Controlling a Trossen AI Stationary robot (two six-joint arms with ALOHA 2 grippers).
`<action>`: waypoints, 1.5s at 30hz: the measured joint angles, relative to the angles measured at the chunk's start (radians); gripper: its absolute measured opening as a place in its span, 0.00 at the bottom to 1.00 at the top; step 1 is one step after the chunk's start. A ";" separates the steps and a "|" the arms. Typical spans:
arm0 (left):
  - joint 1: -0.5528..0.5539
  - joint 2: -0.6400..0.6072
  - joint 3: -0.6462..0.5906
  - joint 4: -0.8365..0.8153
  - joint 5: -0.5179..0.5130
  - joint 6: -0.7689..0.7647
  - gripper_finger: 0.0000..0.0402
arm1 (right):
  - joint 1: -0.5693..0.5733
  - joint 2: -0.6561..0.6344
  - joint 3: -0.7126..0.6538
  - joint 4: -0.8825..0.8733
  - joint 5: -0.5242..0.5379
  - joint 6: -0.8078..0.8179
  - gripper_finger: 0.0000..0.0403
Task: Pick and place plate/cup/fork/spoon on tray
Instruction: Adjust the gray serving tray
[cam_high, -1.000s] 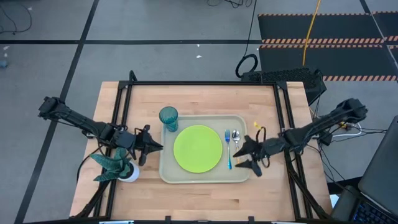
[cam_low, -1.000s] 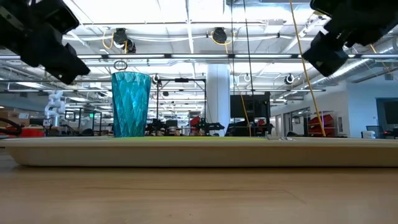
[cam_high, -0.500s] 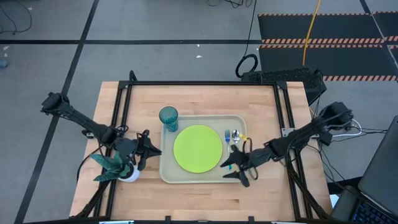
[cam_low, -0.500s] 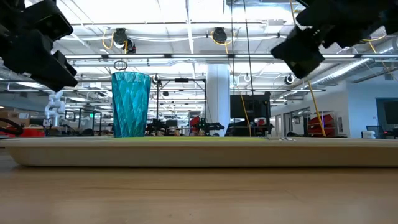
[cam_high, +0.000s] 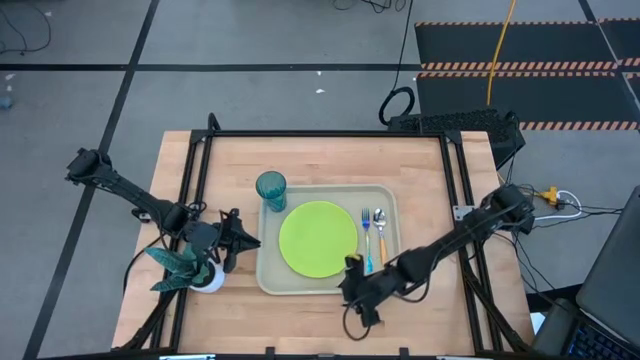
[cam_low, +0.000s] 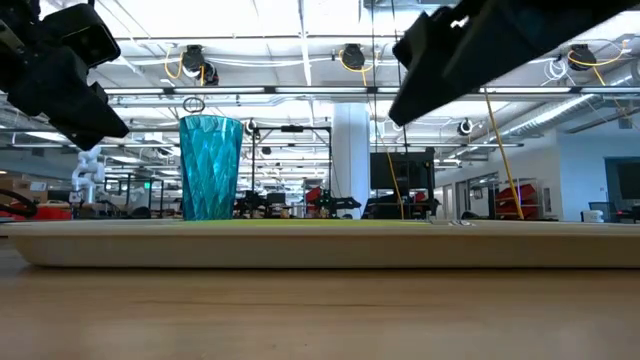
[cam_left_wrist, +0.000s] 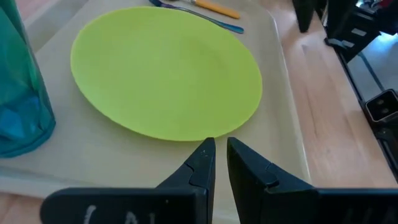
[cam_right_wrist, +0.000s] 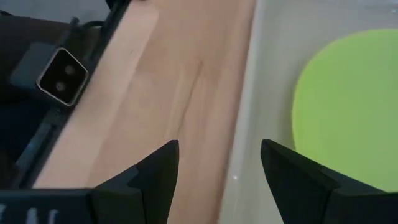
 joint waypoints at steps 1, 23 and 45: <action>0.000 0.000 0.000 0.000 0.000 -0.003 0.10 | 0.004 0.017 0.024 -0.015 0.009 0.001 0.54; -0.012 0.000 0.000 -0.001 0.000 -0.004 0.10 | 0.064 0.219 0.188 -0.228 0.290 0.205 0.54; -0.046 0.000 0.000 0.017 0.002 -0.007 0.10 | 0.063 0.261 0.188 0.181 0.310 -0.051 0.54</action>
